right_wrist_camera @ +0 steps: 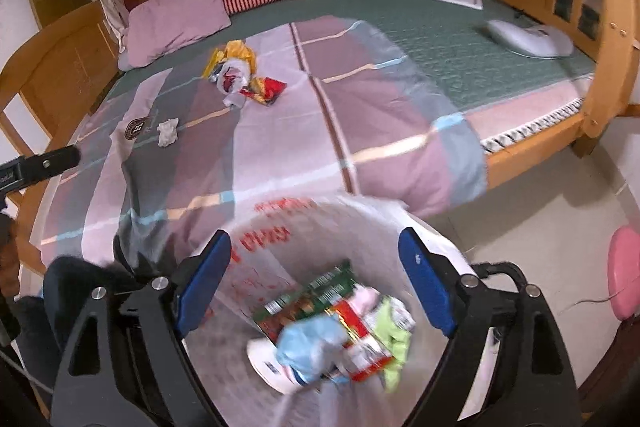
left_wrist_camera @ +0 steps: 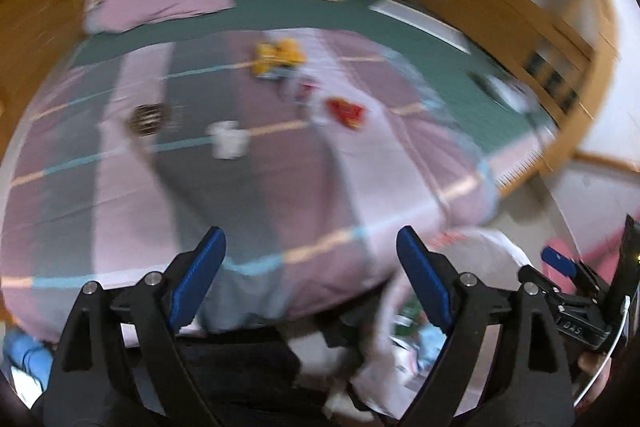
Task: Collect trash
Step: 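Drop the face mask and red box into the trash bag with both tools, then grasp the yellow snack bag with the left tool, then hold yellow bag in left tool while right tool grasps white tissue, then drop the yellow bag and white tissue into the trash bag with both tools, then grasp red snack wrapper with left tool while right tool grasps red cigarette box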
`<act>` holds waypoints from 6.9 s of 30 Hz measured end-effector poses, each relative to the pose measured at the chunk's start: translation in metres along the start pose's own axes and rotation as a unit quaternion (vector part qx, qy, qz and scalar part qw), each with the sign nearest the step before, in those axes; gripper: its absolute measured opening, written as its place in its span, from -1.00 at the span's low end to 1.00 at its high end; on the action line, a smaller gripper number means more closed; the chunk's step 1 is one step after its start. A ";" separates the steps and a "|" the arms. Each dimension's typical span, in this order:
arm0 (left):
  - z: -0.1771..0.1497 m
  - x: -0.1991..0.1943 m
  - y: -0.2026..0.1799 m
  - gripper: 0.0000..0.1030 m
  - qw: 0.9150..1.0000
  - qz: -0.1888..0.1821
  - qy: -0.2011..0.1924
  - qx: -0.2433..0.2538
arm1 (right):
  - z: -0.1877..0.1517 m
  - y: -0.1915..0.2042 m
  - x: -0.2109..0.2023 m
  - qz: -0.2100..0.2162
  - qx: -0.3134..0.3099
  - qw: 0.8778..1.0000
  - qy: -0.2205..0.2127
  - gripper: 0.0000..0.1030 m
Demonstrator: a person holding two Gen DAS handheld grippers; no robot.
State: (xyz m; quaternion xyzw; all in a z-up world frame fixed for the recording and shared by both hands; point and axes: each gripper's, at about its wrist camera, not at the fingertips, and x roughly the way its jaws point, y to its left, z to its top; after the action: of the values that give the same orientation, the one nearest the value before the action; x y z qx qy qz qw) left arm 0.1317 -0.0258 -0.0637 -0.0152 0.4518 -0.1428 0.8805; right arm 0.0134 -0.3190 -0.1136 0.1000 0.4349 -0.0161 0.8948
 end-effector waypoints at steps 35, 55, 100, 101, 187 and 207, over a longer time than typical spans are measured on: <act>0.251 0.269 0.025 0.93 0.999 0.037 -0.025 -0.009 | 0.046 0.078 0.115 0.050 0.035 0.995 0.082 0.63; 0.150 0.193 0.108 -0.71 0.999 -0.044 0.025 0.017 | 0.053 0.099 0.147 0.086 0.027 0.992 0.083 0.63; 0.013 0.025 0.232 -0.70 0.987 0.116 -0.084 -0.074 | 0.074 0.257 0.110 0.082 -0.147 0.985 -0.050 -0.96; 0.011 0.015 0.225 -0.70 0.986 0.116 -0.094 -0.073 | 0.072 0.256 0.099 0.078 -0.151 0.984 -0.058 -0.96; -0.021 0.004 -0.047 0.36 0.990 -0.018 0.014 0.137 | 0.023 -0.007 -0.023 -0.043 -0.032 0.996 -0.067 0.15; 0.146 0.175 -0.040 0.36 0.997 -0.045 0.006 0.063 | 0.061 0.064 0.128 0.013 -0.027 0.998 0.056 0.18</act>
State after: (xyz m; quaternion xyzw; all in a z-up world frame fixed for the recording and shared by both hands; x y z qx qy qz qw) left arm 0.3353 -0.1250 -0.1094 0.0215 0.4459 -0.2105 0.8697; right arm 0.1480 -0.2603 -0.1663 0.0820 0.4830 0.0134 0.8717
